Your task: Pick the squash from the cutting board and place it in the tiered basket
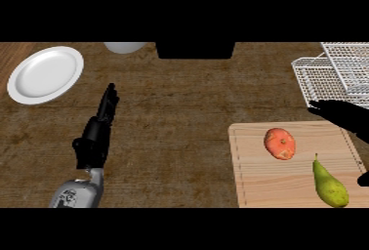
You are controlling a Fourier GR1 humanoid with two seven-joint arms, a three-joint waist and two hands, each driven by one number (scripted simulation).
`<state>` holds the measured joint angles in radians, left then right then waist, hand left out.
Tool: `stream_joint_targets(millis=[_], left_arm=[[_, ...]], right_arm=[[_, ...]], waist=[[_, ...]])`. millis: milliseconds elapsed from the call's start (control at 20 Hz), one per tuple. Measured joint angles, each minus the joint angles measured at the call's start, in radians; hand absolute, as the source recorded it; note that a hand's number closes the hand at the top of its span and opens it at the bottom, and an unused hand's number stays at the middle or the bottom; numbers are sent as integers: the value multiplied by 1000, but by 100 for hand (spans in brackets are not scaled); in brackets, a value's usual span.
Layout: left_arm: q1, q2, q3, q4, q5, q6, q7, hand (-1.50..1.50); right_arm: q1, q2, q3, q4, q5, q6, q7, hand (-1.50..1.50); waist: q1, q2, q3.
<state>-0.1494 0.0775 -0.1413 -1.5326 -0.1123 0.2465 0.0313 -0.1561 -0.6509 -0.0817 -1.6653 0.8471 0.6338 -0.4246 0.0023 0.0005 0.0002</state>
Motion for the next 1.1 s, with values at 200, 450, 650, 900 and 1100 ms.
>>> stream_joint_targets(millis=[200, 450, 650, 900, 1100], left_arm=[[7, 3, 12, -29, -2, -17, 17, 0], [28, -7, 8, -41, -18, -25, 10, 0], [11, -11, 28, -27, -15, -36, 13, 0], [-5, -7, 51, -15, -16, -51, 13, 0], [-13, -16, 60, 4, -21, -59, 2, 0]], right_arm=[[21, 17, 5, -17, 8, -1, -13, -150], [9, 46, 30, -21, 24, 13, 7, -150], [-14, 65, 47, 29, 50, 4, 6, -150], [-36, 117, 93, 57, 94, 2, 29, -150], [-63, 134, 93, 93, 122, 3, 21, -150]], waist=[[-1, -1, 0], [-1, -1, 0], [-1, -1, -1], [-1, 0, 0], [-1, 0, 0]])
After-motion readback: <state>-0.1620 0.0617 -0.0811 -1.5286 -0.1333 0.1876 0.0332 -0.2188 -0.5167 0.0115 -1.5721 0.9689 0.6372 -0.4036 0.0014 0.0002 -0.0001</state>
